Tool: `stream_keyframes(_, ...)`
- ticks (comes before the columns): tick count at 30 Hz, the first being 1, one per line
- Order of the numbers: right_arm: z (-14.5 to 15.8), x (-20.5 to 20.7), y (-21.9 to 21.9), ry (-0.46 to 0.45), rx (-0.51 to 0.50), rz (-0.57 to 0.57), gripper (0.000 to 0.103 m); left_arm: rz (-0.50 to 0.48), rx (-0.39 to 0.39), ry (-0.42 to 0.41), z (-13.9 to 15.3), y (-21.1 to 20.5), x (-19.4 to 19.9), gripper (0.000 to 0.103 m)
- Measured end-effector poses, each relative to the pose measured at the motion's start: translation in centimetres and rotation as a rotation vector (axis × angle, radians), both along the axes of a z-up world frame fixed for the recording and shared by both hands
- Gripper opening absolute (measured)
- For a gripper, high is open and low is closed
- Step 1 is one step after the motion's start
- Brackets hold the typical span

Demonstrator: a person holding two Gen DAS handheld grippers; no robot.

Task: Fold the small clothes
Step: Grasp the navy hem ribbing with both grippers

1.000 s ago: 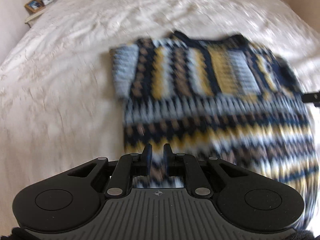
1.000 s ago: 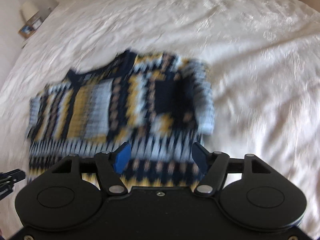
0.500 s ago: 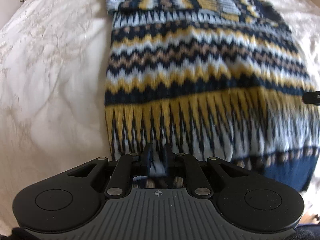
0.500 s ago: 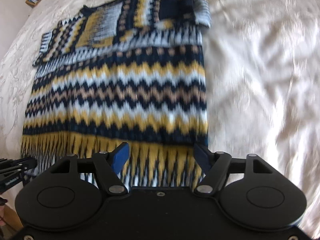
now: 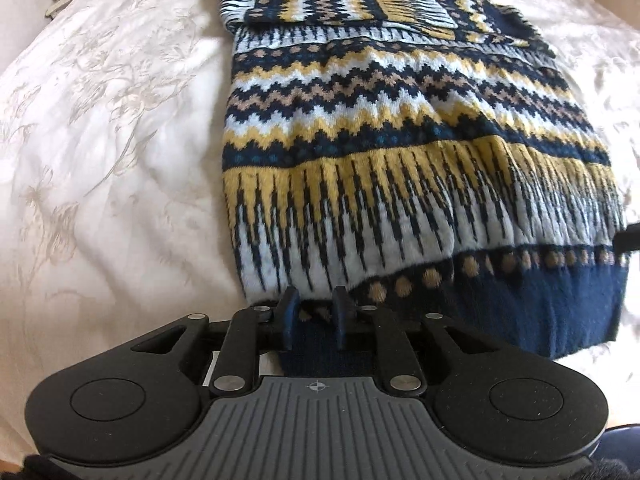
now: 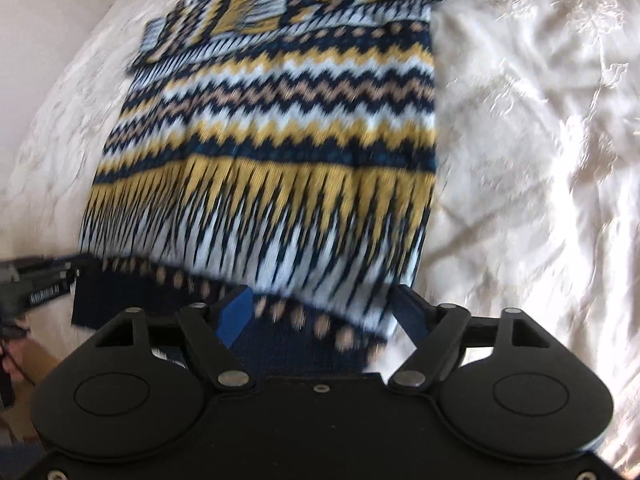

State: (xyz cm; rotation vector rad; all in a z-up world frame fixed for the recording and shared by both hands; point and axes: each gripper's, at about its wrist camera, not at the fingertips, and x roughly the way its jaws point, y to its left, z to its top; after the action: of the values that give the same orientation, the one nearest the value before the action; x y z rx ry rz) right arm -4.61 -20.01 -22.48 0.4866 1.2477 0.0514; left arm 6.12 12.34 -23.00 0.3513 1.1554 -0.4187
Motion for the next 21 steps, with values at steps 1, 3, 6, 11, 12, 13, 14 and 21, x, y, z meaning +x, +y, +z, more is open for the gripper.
stream_keyframes(1,0.0,-0.3,0.1,0.003,0.004,0.011,0.083,0.002,-0.009,-0.004,0.1,0.3,-0.1,0.018)
stream_keyframes(3,-0.2,-1.1,0.4,0.012,0.015,0.025,0.083,0.009,-0.031,-0.014,0.3,0.8,-0.6,0.018)
stream_keyframes(6,-0.7,-2.1,1.0,0.036,0.035,0.03,0.083,0.023,-0.052,-0.028,0.6,1.6,-1.2,0.018)
stream_keyframes(11,-1.7,-2.9,1.8,0.054,0.076,0.031,0.083,0.042,-0.085,-0.023,0.6,2.7,-2.1,0.019)
stream_keyframes(12,-1.9,-2.9,2.0,0.052,0.088,0.034,0.083,0.048,-0.096,-0.02,0.6,2.8,-2.2,0.019)
stream_keyframes(13,-2.1,-2.9,2.1,0.05,0.092,0.032,0.083,0.052,-0.105,-0.016,0.7,2.9,-2.3,0.019)
stream_keyframes(14,-2.2,-2.9,2.2,0.047,0.093,0.028,0.083,0.052,-0.111,-0.014,0.7,3.0,-2.4,0.02)
stream_keyframes(21,-3.3,-2.4,2.4,0.054,0.111,0.026,0.085,0.062,-0.105,0.02,-0.1,3.4,-2.5,0.02)
